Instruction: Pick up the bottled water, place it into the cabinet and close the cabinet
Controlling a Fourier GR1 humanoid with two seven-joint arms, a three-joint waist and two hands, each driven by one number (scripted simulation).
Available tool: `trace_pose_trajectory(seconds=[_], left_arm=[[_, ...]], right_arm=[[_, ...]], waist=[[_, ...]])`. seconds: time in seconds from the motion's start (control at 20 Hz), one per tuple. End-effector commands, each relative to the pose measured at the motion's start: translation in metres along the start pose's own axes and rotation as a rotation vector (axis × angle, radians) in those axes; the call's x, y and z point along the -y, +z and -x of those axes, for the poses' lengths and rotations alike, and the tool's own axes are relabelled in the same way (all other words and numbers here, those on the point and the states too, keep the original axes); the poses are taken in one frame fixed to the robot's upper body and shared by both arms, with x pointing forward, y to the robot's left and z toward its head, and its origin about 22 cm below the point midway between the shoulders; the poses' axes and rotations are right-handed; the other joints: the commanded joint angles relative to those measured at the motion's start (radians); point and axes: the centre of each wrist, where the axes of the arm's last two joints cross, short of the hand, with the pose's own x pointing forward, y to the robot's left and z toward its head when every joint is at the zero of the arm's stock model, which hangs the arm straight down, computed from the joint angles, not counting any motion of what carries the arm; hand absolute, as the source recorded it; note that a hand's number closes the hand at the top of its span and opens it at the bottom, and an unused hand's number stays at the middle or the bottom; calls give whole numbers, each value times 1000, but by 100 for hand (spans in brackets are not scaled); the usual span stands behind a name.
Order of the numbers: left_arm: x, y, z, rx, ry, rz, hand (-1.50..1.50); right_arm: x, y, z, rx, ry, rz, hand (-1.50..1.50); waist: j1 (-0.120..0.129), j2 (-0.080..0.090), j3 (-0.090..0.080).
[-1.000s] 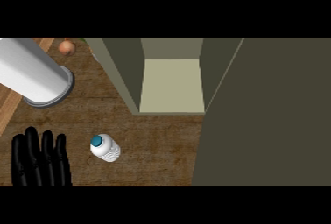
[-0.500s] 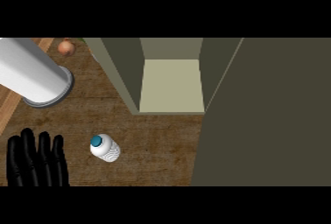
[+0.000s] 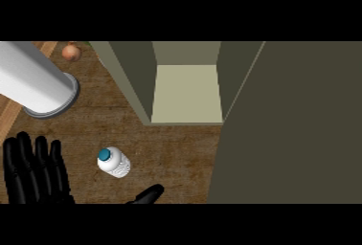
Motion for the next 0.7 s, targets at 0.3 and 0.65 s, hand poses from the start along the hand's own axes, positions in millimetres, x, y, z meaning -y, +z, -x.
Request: trace_pose_trajectory(seconds=[0.3, 0.65], left_arm=[[-13, -28, 40, -65, -71, -91, -150], [-39, -34, 67, -95, -101, -117, -150]], right_arm=[[1, 20, -39, 74, 27, 17, -150], [0, 18, -32, 70, 39, 12, -150]], waist=[[0, 1, -1], [3, 0, -4]])
